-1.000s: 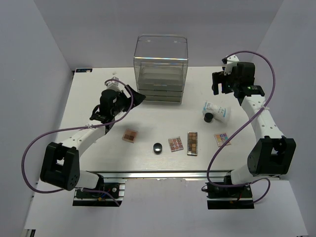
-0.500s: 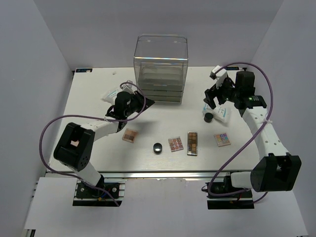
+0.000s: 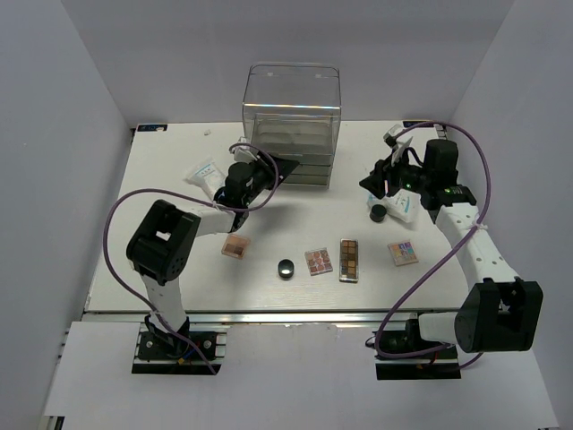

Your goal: Organize the makeup

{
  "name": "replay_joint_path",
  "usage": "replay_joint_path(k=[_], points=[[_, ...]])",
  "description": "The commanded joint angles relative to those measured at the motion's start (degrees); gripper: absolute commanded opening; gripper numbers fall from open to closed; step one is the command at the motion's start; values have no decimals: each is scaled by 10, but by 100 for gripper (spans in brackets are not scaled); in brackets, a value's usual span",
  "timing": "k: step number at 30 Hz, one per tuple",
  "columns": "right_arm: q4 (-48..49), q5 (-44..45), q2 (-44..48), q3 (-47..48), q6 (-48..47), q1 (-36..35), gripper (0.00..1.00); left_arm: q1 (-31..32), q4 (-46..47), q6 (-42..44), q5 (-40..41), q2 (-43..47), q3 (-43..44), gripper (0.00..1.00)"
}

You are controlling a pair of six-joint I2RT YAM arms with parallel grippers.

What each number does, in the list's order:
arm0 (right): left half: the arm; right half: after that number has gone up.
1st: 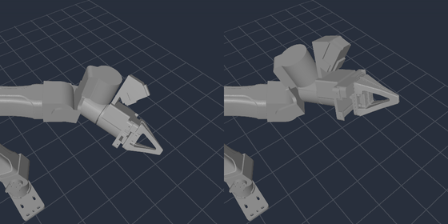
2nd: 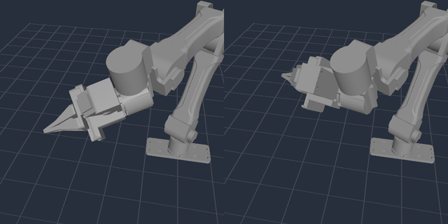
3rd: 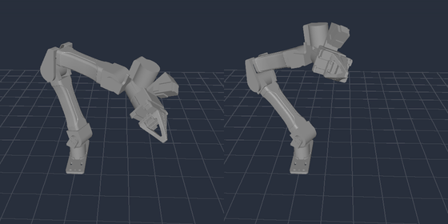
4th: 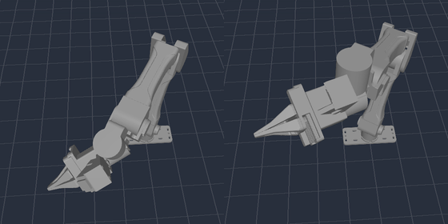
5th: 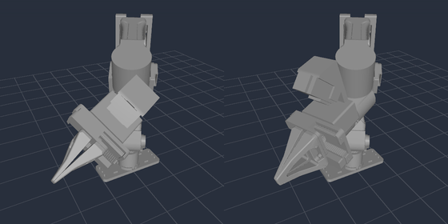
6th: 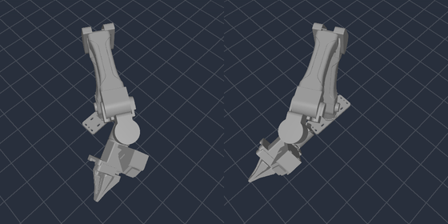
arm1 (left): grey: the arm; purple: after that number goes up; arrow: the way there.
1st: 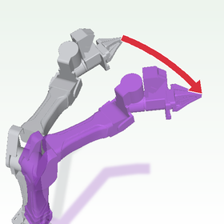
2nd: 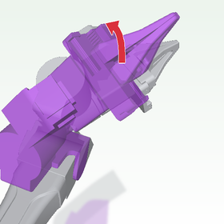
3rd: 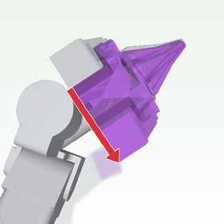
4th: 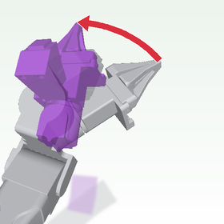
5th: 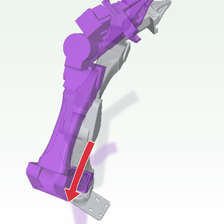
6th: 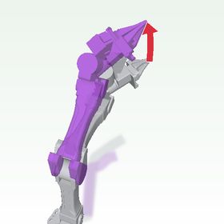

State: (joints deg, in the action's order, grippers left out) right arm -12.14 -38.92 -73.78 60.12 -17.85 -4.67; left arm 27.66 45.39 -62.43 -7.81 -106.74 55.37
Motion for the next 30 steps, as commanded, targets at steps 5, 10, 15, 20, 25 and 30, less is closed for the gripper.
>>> replay_joint_path(k=[5, 10, 15, 20, 25, 30], points=[[115, 25, -6, 10, 112, 9, 60, 1, 30, -42, 54, -23, 47, 59], [140, 20, -9, 2, 125, 18, 60, 2, 23, -46, 69, -47, 80, 59], [138, 12, -17, 5, 126, 24, 60, 1, 17, -58, 105, -71, 105, 57], [137, 9, -21, 6, 125, 30, 60, 1, 5, -60, 144, -75, 108, 53], [136, 5, -23, 5, 125, 31, 60, 1, 30, -63, 166, -83, 109, 39], [135, -2, -27, 8, 121, 31, 60, 1, 59, -76, 168, -91, 103, 22]])
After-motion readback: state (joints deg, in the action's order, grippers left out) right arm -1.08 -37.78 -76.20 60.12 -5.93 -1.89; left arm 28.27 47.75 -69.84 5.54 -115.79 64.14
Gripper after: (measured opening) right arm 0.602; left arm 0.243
